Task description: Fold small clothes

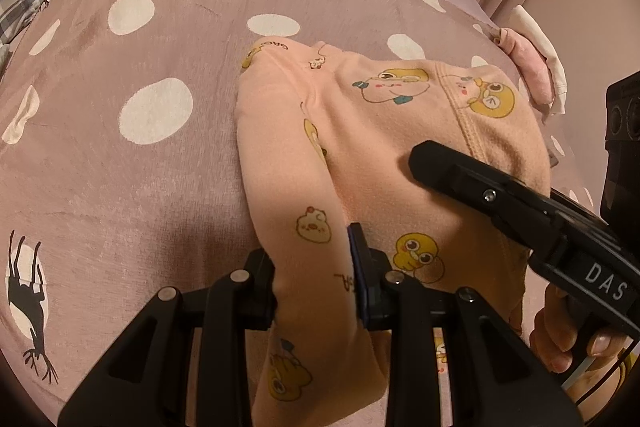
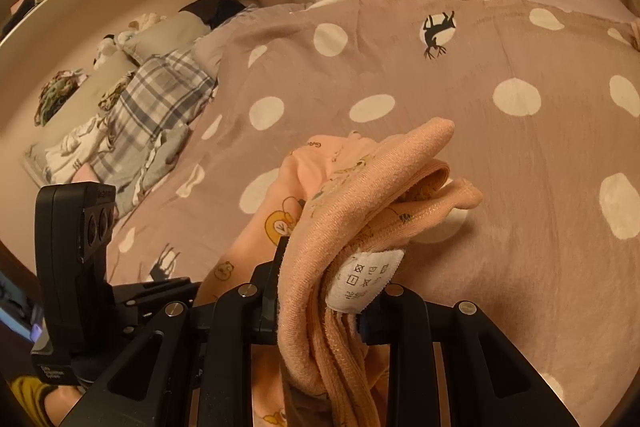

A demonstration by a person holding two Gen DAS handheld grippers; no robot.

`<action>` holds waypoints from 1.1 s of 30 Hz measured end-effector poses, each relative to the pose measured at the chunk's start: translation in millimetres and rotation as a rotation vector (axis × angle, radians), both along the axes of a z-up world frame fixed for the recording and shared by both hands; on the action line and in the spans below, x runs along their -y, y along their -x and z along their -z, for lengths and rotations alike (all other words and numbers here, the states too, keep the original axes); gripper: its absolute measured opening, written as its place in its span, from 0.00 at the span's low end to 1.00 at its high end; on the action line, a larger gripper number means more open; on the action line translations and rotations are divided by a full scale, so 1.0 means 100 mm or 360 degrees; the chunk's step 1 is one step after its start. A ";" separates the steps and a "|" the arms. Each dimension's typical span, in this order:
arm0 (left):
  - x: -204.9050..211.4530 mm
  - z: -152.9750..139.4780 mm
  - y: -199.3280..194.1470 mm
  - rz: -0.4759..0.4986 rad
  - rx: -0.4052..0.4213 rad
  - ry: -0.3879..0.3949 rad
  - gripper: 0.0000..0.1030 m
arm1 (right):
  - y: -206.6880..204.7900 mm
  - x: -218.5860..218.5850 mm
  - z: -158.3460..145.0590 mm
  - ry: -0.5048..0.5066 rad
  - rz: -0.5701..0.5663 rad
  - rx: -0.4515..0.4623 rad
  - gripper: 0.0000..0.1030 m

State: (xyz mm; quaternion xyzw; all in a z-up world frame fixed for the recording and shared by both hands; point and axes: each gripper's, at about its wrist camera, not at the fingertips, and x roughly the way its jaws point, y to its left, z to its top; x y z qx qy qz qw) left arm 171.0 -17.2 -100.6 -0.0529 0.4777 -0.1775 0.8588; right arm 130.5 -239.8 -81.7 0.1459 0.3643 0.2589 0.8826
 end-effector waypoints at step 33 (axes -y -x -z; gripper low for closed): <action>-0.06 0.13 -0.06 -0.0036 -0.0041 -0.0029 0.40 | -0.10 0.22 0.24 0.0017 0.0123 -0.0208 0.27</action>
